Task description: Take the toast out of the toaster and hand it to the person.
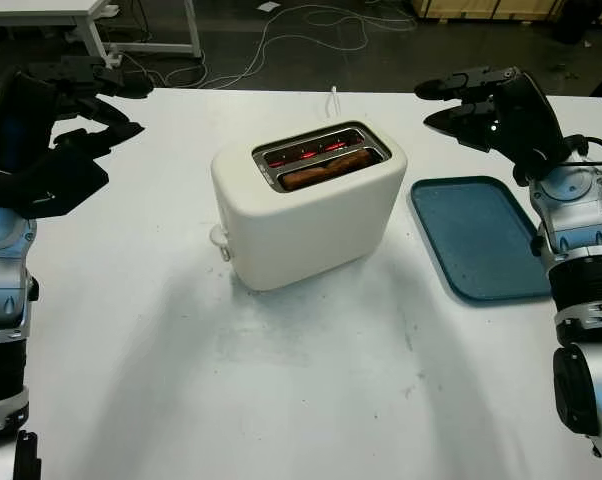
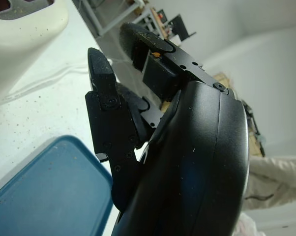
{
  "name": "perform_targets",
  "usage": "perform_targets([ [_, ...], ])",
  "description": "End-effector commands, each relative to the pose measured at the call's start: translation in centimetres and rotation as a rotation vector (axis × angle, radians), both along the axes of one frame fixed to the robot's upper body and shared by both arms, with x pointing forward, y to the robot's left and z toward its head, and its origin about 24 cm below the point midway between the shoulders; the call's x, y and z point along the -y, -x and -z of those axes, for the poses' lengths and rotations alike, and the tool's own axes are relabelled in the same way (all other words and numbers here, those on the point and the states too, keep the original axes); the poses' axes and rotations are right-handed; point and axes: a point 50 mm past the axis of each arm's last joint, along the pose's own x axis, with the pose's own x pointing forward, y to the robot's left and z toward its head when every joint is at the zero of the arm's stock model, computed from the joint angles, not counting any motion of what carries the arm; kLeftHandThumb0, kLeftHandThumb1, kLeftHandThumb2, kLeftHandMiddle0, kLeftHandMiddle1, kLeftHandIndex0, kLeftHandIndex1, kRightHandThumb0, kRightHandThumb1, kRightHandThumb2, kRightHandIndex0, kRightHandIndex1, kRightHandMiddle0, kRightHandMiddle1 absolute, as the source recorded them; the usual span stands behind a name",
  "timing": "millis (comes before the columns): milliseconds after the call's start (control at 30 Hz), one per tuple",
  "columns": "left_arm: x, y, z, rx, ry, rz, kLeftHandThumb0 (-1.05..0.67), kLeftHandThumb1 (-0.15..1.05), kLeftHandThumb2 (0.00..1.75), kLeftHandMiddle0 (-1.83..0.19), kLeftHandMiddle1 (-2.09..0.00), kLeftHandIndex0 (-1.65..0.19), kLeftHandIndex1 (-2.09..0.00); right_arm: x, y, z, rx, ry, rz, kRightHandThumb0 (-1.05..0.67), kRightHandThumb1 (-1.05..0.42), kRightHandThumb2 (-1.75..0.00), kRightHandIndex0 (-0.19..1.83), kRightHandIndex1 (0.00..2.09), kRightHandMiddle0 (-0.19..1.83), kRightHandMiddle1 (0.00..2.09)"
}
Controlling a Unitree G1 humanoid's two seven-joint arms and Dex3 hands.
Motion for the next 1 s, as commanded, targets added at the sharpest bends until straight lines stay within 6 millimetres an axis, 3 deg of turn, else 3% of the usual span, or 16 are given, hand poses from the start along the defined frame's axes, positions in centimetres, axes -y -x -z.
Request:
perform_targets([
  [0,0.13,-0.02,-0.13,0.011,0.01,0.011,-0.19,0.82,0.02,-0.87,-0.76,-0.93,-0.35,-0.18,0.27,0.04,0.02,0.009,-0.011,-0.24,-0.92,-0.11,0.94,0.18,0.91,0.0],
  [333,0.3,-0.09,-0.13,0.008,-0.017,0.044,-0.21,0.82,0.01,-0.88,-0.77,-0.94,-0.36,-0.47,0.35,0.5,0.03,0.018,-0.024,-0.18,-0.92,-0.11,0.97,0.19,0.92,0.01],
  [967,0.61,0.34,-0.05,0.035,0.046,0.05,-0.2,0.87,0.04,-0.78,-0.82,-0.88,-0.36,-0.21,1.02,-0.39,0.063,0.011,-0.023,-0.2,-0.92,-0.11,0.96,0.19,0.89,0.0],
])
